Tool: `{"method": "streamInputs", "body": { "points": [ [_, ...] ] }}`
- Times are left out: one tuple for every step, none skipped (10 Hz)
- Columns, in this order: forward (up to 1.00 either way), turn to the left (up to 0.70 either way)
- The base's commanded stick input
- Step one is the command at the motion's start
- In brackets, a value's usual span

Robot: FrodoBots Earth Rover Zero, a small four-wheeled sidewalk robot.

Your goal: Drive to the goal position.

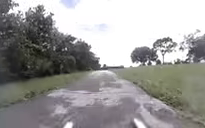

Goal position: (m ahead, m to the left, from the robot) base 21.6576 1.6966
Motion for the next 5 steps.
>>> {"method": "streamInputs", "body": {
  "points": [
    [0.7,0.0],
    [0.7,0.0],
    [0.7,0.0],
    [0.7,0.0],
    [0.7,0.0]
  ]
}}
